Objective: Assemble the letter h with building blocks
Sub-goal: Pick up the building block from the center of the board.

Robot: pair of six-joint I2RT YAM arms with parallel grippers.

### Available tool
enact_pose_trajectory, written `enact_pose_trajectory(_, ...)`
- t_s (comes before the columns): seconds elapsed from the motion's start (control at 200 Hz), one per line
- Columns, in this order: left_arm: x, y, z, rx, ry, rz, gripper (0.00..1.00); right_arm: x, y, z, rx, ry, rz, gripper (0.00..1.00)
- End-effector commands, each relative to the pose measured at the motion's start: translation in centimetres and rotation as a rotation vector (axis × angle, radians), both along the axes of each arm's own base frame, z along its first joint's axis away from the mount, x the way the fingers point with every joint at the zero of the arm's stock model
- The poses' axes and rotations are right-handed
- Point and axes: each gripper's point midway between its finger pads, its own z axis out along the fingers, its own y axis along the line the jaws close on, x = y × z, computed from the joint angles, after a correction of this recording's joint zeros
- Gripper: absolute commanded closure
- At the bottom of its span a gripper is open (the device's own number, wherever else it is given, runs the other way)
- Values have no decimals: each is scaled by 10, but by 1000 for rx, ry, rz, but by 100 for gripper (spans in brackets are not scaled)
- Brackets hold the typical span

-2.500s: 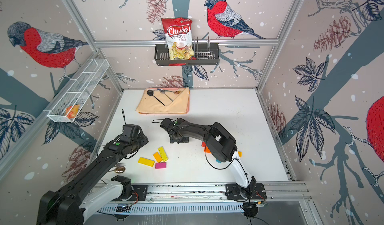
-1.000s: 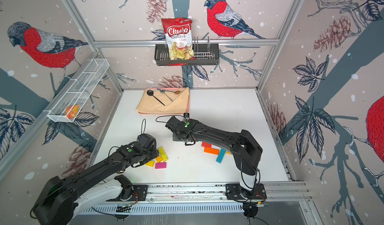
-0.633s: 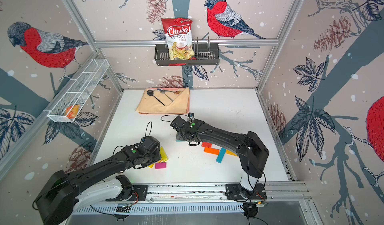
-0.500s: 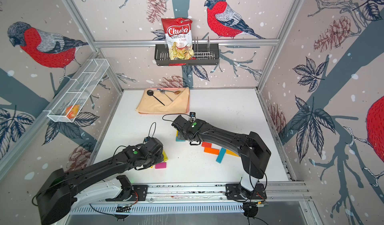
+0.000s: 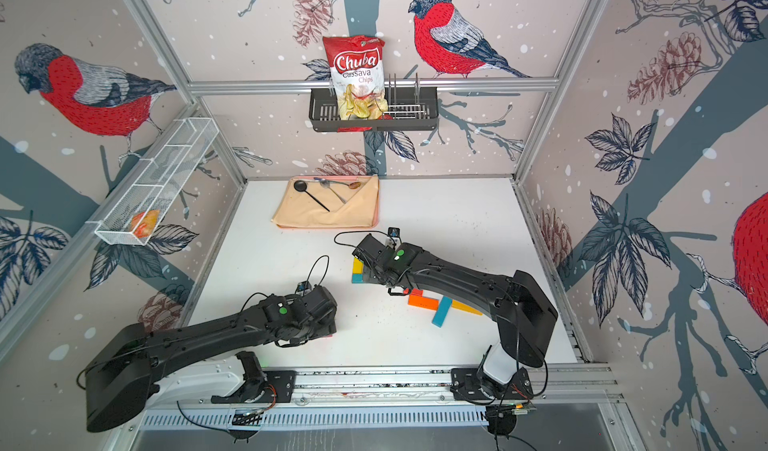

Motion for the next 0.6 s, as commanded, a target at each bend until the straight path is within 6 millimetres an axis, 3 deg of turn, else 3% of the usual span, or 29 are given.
enact_pose_trajectory(0.0,-3,9,5,55,-2,-19,18,3,-3,3,16,-21,-24,2)
enact_pose_trajectory(0.095,-1,9,6,57,-11,-26,19,4,-7,1,23,-20,-31,2)
enact_pose_trajectory(0.395,-12,-4,-17,102,63,-108,27,4,-14,2,24,-21,-41,3)
enact_pose_trajectory(0.595,-15,-3,-27,122,89,-123,38,5,-20,6,37,-33,-57,3)
